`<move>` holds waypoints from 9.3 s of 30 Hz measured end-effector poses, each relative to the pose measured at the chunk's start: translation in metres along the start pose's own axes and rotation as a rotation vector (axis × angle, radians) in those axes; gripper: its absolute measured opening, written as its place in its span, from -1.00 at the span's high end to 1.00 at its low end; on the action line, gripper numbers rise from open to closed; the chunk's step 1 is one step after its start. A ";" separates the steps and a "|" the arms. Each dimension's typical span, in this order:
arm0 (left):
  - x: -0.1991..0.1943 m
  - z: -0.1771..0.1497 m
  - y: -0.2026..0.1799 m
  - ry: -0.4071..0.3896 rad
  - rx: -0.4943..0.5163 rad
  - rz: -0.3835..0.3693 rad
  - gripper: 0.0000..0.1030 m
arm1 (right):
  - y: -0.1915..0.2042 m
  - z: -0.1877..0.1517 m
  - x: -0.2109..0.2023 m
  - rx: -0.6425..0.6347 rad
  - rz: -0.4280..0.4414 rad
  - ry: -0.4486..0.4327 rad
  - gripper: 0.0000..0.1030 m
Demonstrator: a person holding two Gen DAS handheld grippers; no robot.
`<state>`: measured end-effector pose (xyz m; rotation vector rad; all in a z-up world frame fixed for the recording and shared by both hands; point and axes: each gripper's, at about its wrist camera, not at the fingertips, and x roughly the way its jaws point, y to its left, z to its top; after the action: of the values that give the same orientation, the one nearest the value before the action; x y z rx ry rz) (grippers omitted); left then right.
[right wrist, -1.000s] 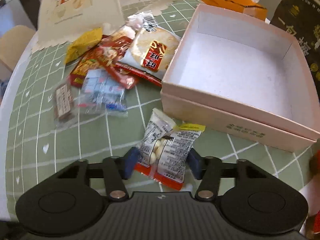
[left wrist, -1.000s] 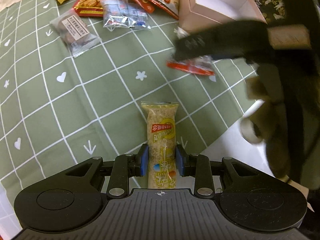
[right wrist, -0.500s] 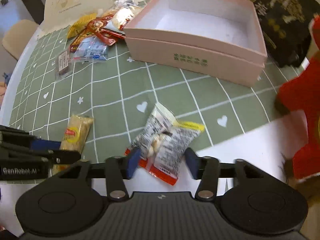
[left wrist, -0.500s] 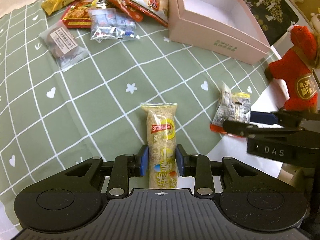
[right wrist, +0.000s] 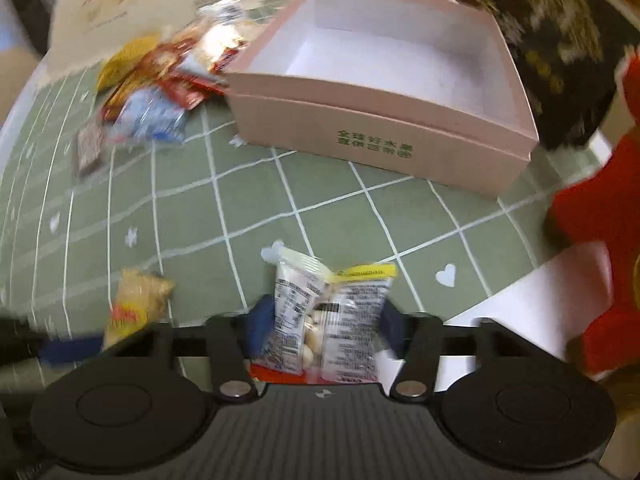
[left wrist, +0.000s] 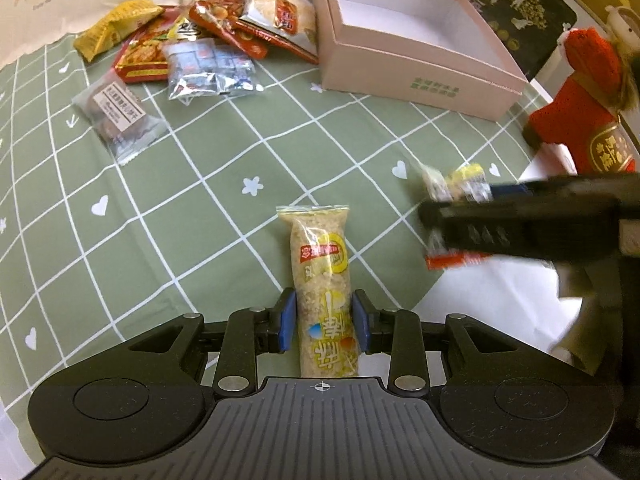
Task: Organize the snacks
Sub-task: 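Lower the yellow bar into the pink box and open the left gripper while the right carries packets, then drop the white packets into the pink box with the right gripper, then grasp the round rice cracker packet with the right gripper, then grasp the brown cookie packet with the left gripper while the right holds the rice cracker, then carry the cookie packet in the left gripper over the pink box while the right holds the rice cracker, then open the left gripper to drop the cookie packet into the pink box, then open the right gripper to drop the rice cracker packet into the pink box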
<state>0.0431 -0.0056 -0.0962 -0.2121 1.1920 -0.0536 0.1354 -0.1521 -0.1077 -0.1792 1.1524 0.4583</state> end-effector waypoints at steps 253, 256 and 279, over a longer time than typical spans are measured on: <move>-0.026 0.190 -0.059 -0.369 0.088 -0.228 0.11 | -0.055 -0.025 -0.085 0.030 -0.025 -0.226 -0.49; -0.021 0.164 -0.051 -0.327 0.076 -0.224 0.11 | -0.057 -0.014 -0.087 0.023 -0.037 -0.237 -0.49; -0.013 0.029 0.060 -0.151 -0.207 -0.188 0.13 | -0.020 0.135 -0.054 0.008 0.064 -0.239 -0.58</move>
<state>0.0611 0.0588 -0.0857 -0.5016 1.0242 -0.0772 0.2397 -0.1346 -0.0063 -0.0783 0.9277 0.5177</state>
